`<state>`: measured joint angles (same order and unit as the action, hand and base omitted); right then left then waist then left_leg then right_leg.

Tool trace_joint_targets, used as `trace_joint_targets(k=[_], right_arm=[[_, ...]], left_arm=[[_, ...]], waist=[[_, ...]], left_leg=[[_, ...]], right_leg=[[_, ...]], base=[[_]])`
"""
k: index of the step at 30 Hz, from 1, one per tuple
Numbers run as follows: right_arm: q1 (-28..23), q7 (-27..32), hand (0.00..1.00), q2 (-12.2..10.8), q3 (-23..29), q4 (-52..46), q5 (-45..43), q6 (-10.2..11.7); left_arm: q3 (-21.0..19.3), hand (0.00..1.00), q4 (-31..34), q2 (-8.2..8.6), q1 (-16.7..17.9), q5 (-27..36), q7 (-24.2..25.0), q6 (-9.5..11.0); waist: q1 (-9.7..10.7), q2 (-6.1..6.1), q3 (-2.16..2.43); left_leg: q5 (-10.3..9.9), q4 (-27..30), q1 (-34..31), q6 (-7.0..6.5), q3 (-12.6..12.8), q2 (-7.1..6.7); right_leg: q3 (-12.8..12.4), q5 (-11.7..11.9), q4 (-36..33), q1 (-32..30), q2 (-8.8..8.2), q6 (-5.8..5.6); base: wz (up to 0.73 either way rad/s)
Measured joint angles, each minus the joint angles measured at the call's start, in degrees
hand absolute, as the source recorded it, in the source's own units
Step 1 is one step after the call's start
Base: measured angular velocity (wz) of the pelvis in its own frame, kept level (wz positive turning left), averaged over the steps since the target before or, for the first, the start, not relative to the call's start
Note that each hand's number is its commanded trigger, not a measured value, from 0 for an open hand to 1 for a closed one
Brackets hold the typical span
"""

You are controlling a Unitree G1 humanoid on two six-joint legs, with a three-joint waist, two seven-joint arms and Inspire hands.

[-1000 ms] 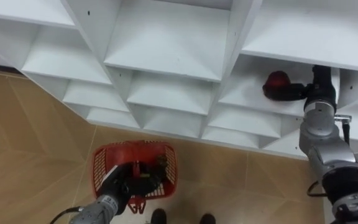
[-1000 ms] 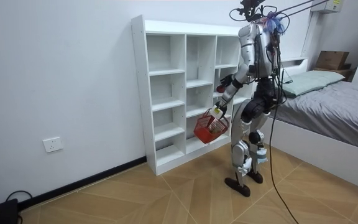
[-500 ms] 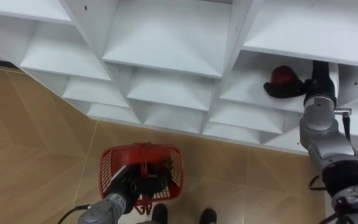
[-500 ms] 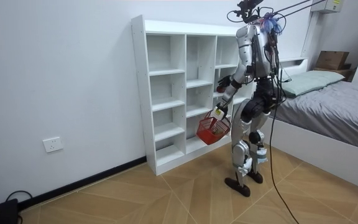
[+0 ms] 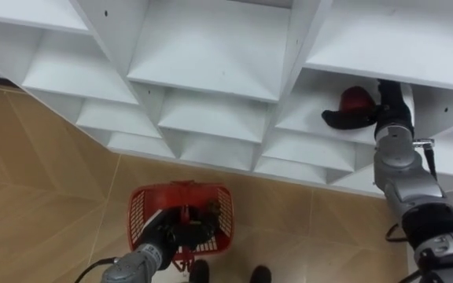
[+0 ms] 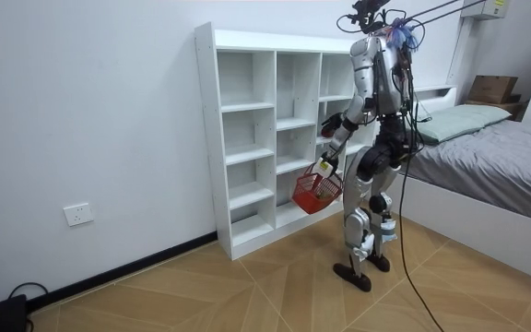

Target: Collect fruits from the closet

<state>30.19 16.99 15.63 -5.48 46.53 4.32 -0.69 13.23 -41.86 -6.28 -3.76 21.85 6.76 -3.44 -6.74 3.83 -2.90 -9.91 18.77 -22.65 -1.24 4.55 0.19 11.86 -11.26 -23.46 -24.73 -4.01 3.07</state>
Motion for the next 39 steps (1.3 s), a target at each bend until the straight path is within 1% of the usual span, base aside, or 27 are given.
trace_joint_targets(k=[6,9,11,16,18,20,32,34,35,36,37,38,39], right_arm=[[-0.3,-0.7,0.00,-0.1,0.0,0.2,0.2,0.0],[-0.3,-0.7,0.00,-0.1,-0.2,0.8,0.4,0.0],[-0.3,-0.6,0.00,-0.1,-0.4,1.5,0.5,0.0],[-0.3,-0.3,0.00,0.0,-1.2,2.4,0.7,0.5],[-0.3,-0.3,0.00,0.0,-1.3,2.8,0.6,0.6],[-0.3,-0.3,0.00,0.0,-1.3,2.8,0.5,0.6],[-0.4,-0.3,0.00,0.0,-1.3,3.2,0.7,0.6],[-0.4,-0.2,0.00,0.0,-1.4,3.3,0.6,0.7],[-0.4,-0.1,0.07,0.0,-1.5,3.3,0.6,0.7],[-0.4,0.1,0.47,0.1,-2.2,3.4,0.5,0.8],[-0.4,0.4,0.54,0.2,-2.5,3.6,0.4,0.9],[-0.4,0.5,0.84,0.2,-2.6,3.9,0.4,1.2],[-0.4,0.9,1.00,0.2,-3.0,4.4,0.3,1.7]], left_arm=[[1.4,1.00,0.0,-0.14,-0.3,0.1,0.0,0.0],[2.7,1.00,0.0,-0.65,-0.4,0.1,0.0,0.0],[2.8,1.00,0.0,-0.83,-0.4,0.1,0.0,0.0],[2.8,1.00,0.0,-1.02,-0.5,0.0,0.0,0.0],[2.8,1.00,0.0,-0.98,-0.5,0.0,-0.1,0.0],[2.8,1.00,0.0,-1.06,-0.5,0.0,-0.2,0.0],[2.8,1.00,0.0,-1.25,-0.6,0.2,-0.4,0.0],[2.8,1.00,0.0,-1.30,-0.6,1.1,-0.4,0.0],[2.8,1.00,0.0,-1.33,-0.6,1.2,-0.4,0.0],[2.8,1.00,0.0,-1.37,-0.6,1.2,-0.5,0.0],[2.8,1.00,0.0,-1.38,-0.7,1.2,-0.5,0.0],[2.8,1.00,0.0,-1.38,-0.7,1.2,-0.5,0.0],[2.8,1.00,-0.1,-1.40,-0.7,1.2,-0.6,0.0]], waist=[[0.1,-0.17,0.06],[0.0,-0.26,0.12],[0.0,-0.38,0.19],[0.0,-0.98,0.52],[0.1,-1.34,0.49],[0.2,-1.60,0.61],[0.2,-1.69,0.59],[0.1,-1.68,0.59],[0.1,-1.68,0.59],[0.1,-1.67,0.59],[0.1,-1.66,0.58],[0.1,-1.66,0.58],[0.1,-1.64,0.59]], left_leg=[[0.0,0.6,-0.1,0.00,-0.5,0.12],[0.0,0.8,-0.1,-0.03,-0.5,0.08],[0.0,0.8,-0.1,-0.04,-0.5,0.09],[0.0,0.8,0.0,-0.04,-0.5,0.11],[0.0,0.8,0.2,-0.04,-0.7,0.13],[0.0,0.7,0.3,-0.04,-0.8,0.13],[0.1,0.8,0.3,-0.20,-0.9,0.11],[0.1,0.7,0.3,-0.20,-0.7,0.11],[0.1,0.7,0.4,-0.20,-0.6,0.11],[0.1,0.7,0.4,-0.21,-0.6,0.11],[0.2,0.6,0.4,-0.23,-0.5,0.11],[0.2,0.6,0.4,-0.24,-0.5,0.11],[0.2,0.6,0.4,-0.23,-0.3,0.11]], right_leg=[[0.9,0.4,1.0,0.9,0.09,0.10],[0.9,0.5,1.4,1.0,0.05,0.00],[0.9,0.6,1.5,1.0,0.09,-0.03],[0.9,0.7,1.3,1.2,0.11,-0.08],[1.1,0.7,1.5,1.7,0.12,-0.07],[1.3,0.8,1.5,1.8,0.12,-0.06],[1.3,0.9,1.5,1.8,0.08,-0.04],[1.2,0.9,1.5,1.8,0.08,-0.04],[1.2,0.9,1.5,1.8,0.08,-0.04],[1.1,0.9,1.5,1.8,0.08,-0.04],[1.1,0.9,1.5,1.7,0.08,-0.05],[1.1,0.9,1.6,1.7,0.08,-0.05],[1.1,0.9,1.6,1.7,0.08,-0.05]], base=[[0.04],[0.00],[0.00],[0.00],[0.04],[0.02],[0.00],[0.00],[-0.03],[0.00],[0.00],[0.00],[0.00]])
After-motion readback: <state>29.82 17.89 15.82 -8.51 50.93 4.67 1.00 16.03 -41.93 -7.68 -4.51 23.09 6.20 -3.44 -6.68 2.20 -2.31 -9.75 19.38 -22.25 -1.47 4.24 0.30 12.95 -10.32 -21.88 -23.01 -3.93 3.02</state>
